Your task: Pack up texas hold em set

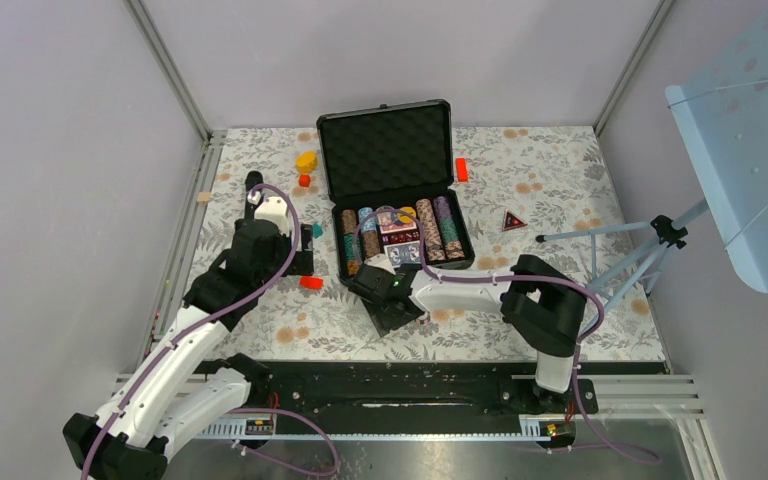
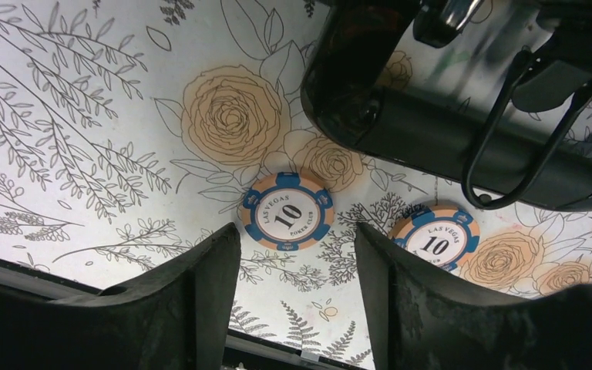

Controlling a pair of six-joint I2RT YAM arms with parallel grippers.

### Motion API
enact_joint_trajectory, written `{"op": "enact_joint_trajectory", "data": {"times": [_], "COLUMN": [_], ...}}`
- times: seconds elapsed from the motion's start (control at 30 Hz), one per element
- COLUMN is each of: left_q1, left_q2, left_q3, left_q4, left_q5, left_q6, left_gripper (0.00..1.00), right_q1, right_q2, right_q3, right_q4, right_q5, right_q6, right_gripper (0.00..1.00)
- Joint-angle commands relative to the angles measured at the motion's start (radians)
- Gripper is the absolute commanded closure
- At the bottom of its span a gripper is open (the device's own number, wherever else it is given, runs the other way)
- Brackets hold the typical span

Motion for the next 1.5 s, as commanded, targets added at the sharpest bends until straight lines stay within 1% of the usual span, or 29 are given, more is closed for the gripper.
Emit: {"op": "enact_joint_trajectory", "data": {"times": [0.0,0.33,0.73,0.9,1.2,1.33,1.47], "left_q1": [0.005,0.004,0.004,0.004,0.004,0.004,0.005], "left_q2": [-0.011,-0.011,-0.009,-0.011,-0.012,-0.011,-0.009], "left_q3": [0.0,-0.001,-0.001,-0.001,-0.002,-0.002,-0.001], "left_q4": [0.037,0.037,0.038,0.037,0.039,0.039,0.038], "left_q5": [0.007,0.007,0.01,0.011,0.01,0.011,0.012], "left_q6": [-0.003,-0.003,-0.003,-0.003,-0.003,-0.003,-0.003], "left_gripper": [0.01,0.01,0.01,0.01,0.01,0.01,0.01], "right_q1": [0.008,0.013,0.016,0.016,0.003,-0.025,-0.039], "right_q2": [0.024,0.054,0.065,0.03,-0.102,-0.149,-0.156], "right_q3": [0.033,0.053,0.056,0.051,0.072,0.035,-0.003], "right_q4": [0.003,-0.002,-0.013,-0.017,-0.072,-0.077,-0.055], "right_q5": [0.006,-0.006,0.01,0.048,0.129,0.143,0.126], "right_q6": [0.015,0.005,0.002,-0.004,-0.023,-0.024,-0.026], "right_gripper": [0.39,0.42,0.53,0.55,0.54,0.54,0.54]}}
